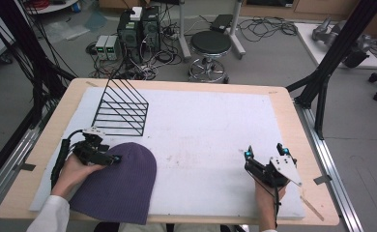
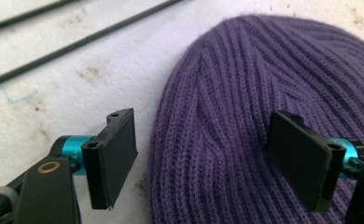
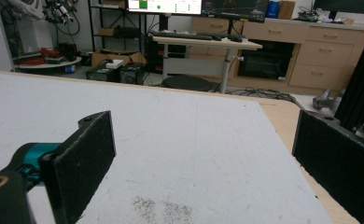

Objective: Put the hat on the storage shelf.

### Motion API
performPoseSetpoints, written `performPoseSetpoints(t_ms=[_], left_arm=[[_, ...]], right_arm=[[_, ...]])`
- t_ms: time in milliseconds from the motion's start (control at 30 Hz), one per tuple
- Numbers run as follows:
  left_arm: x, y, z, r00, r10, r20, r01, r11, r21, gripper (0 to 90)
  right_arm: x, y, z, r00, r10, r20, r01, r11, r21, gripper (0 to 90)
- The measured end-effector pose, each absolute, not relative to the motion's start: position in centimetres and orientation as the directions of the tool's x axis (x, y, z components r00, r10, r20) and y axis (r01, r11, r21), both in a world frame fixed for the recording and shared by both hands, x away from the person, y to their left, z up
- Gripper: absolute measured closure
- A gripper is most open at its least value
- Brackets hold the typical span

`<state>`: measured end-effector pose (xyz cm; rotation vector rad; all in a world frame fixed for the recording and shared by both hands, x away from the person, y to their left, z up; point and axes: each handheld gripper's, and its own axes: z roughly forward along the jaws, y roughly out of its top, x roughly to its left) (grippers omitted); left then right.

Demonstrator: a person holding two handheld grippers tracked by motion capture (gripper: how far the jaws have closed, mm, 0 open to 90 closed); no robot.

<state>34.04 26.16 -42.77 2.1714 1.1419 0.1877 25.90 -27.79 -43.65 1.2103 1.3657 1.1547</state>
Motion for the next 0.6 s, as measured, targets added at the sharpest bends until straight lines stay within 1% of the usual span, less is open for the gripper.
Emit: performPoseSetpoints(t_ms=[100, 267, 500, 600], left_arm=[[34.14, 26.24, -42.94, 0.596, 0.78, -0.191, 0.696, -0.382, 0.608, 24.6], [34.16, 26.39, -43.0, 0.591, 0.782, -0.196, 0.698, -0.375, 0.61, 26.2], [33.93, 26.04, -42.98, 0.588, 0.793, -0.16, 0.692, -0.392, 0.606, 27.8], [33.82, 26.09, -42.91, 0.592, 0.792, -0.152, 0.689, -0.398, 0.606, 31.7]], right_arm=[[25.87, -27.8, -43.64, -0.067, 0.996, -0.057, 0.108, 0.064, 0.992, 5.2], [25.87, -27.8, -43.63, -0.075, 0.996, -0.057, 0.104, 0.065, 0.992, 5.2], [25.95, -27.86, -43.66, -0.076, 0.996, -0.055, 0.108, 0.063, 0.992, 5.2], [25.98, -27.86, -43.67, -0.077, 0.995, -0.057, 0.109, 0.065, 0.992, 5.2]])
